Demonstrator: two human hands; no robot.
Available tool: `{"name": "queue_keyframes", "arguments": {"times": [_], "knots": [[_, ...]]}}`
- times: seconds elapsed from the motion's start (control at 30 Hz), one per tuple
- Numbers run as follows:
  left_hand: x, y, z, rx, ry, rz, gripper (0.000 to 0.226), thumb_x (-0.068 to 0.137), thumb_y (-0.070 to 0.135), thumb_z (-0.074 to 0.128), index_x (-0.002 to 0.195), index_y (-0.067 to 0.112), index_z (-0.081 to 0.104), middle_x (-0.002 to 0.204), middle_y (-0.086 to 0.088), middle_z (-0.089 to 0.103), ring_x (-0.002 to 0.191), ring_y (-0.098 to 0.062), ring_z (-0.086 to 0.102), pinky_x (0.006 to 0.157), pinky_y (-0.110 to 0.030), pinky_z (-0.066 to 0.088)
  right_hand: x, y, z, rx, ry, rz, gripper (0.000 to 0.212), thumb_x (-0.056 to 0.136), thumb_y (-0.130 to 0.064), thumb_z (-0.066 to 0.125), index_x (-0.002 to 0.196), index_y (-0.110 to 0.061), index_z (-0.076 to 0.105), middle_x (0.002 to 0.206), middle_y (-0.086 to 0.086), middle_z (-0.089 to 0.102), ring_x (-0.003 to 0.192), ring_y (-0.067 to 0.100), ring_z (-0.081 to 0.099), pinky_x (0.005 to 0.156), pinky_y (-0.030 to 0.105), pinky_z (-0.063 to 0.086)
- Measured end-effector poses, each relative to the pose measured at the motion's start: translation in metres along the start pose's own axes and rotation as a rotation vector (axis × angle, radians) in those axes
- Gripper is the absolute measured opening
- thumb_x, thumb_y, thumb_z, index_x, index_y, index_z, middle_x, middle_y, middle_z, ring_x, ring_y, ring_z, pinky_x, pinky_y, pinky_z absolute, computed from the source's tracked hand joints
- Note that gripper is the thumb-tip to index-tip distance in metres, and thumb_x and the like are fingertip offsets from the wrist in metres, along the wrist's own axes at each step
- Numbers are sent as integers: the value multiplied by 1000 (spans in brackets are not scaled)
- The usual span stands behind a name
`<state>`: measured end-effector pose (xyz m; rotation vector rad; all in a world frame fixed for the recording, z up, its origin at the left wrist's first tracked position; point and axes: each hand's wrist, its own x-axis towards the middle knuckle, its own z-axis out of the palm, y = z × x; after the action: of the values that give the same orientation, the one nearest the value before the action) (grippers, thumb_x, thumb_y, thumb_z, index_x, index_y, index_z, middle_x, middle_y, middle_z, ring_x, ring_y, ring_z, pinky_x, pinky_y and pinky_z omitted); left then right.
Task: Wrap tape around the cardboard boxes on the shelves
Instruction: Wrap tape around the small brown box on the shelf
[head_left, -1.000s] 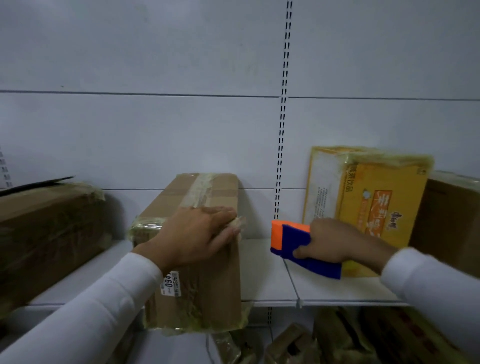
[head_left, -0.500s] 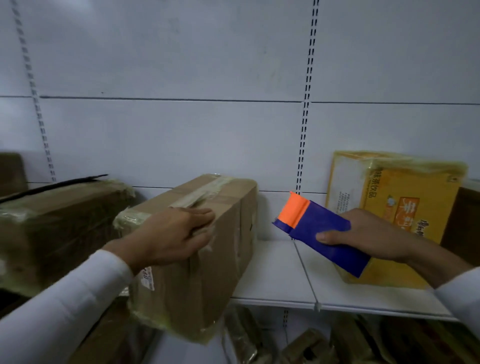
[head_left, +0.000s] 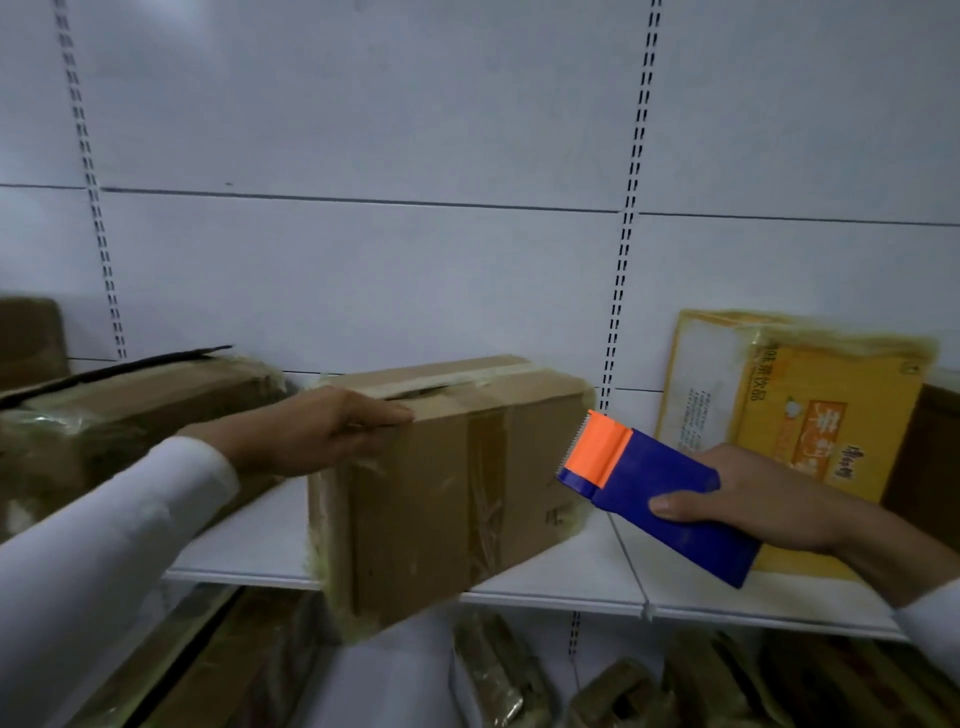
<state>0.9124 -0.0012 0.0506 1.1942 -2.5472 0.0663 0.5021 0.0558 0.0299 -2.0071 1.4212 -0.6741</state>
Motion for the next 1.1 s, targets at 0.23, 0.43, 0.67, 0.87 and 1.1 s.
{"name": "queue_keyframes", "arguments": {"times": [0.23, 0.43, 0.67, 0.87, 1.1], "knots": [[60, 64, 27, 464, 206, -251, 44, 91, 52, 47, 121, 19, 50, 120, -4, 59, 107, -25, 58, 86, -36, 44, -12, 6, -1, 6, 45, 66, 29, 82, -41, 69, 82, -12, 62, 71, 0, 72, 63, 13, 69, 58, 20, 48], [144, 75, 79, 471, 125, -268, 66, 89, 59, 48, 134, 12, 40, 138, -10, 45, 129, -29, 40, 106, -43, 34, -20, 16, -10, -39, 52, 87, 30, 83, -43, 69, 83, -14, 63, 75, 1, 73, 67, 14, 69, 62, 21, 50], [152, 64, 91, 471, 144, -249, 22, 94, 34, 49, 107, 19, 56, 104, -4, 64, 89, -25, 61, 77, -36, 51, -25, 37, -28, -73, 131, 168, 37, 82, -47, 69, 90, -10, 66, 77, 5, 73, 62, 12, 69, 58, 20, 49], [104, 42, 72, 289, 179, -15, 62, 83, 69, 47, 131, 31, 55, 126, 2, 63, 110, -24, 60, 88, -30, 47, -20, 39, -38, -22, 119, 109, 44, 76, -54, 73, 79, -11, 66, 68, 4, 71, 59, 15, 65, 58, 25, 45], [68, -7, 64, 138, 205, 89, 55, 88, 45, 60, 139, 28, 48, 143, 4, 48, 133, -18, 41, 114, -37, 29, -13, 20, -30, 46, -9, 12, 35, 78, -47, 72, 81, -13, 63, 68, -1, 71, 61, 11, 67, 56, 19, 46]]}}
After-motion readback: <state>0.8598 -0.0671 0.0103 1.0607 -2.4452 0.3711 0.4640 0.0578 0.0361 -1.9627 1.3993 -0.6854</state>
